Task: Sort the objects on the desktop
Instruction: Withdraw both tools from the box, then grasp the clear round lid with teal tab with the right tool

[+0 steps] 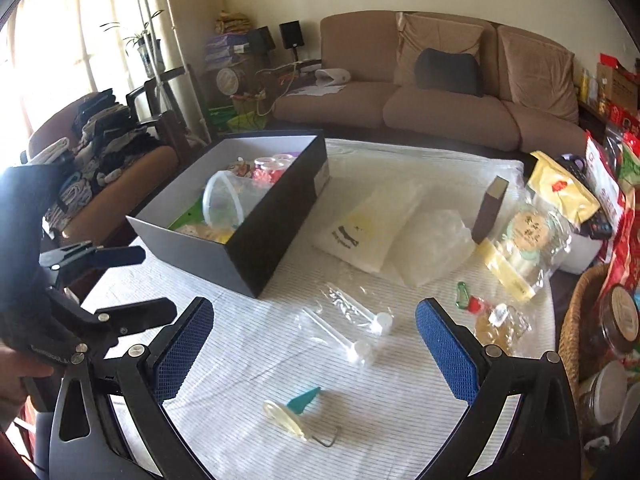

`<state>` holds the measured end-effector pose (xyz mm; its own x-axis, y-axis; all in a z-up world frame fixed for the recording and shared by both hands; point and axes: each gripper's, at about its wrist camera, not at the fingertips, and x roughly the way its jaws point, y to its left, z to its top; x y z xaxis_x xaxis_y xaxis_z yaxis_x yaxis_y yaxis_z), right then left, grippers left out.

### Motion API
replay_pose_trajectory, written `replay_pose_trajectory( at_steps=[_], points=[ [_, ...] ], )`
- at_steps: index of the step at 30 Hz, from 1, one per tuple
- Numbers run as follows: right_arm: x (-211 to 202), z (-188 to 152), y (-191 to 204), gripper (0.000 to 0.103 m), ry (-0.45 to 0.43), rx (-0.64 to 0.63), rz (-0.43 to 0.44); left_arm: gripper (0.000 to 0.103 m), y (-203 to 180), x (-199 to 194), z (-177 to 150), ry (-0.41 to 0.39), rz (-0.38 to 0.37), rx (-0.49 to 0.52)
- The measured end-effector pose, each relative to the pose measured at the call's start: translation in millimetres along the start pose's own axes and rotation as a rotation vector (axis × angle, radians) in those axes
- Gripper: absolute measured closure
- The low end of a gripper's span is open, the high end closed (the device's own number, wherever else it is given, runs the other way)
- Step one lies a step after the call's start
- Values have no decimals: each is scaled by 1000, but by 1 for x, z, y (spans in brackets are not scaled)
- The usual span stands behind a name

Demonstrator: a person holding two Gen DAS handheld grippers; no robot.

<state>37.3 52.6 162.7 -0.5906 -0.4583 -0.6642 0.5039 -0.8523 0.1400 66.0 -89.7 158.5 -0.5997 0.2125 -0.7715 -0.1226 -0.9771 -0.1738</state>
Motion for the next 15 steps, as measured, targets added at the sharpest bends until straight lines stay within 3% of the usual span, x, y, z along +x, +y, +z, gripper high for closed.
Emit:
replay_pose_trajectory(
  at_steps=[3, 8, 15],
  points=[
    [4, -20, -18, 0, 14, 35, -38, 0, -15, 30, -17, 39, -14, 9],
    [18, -54, -47, 0, 36, 109, -90, 0, -29, 68, -41, 61, 29, 22],
    [41, -94, -85, 0, 61, 226, -168, 0, -15, 99, -56, 76, 86, -17]
  ],
)
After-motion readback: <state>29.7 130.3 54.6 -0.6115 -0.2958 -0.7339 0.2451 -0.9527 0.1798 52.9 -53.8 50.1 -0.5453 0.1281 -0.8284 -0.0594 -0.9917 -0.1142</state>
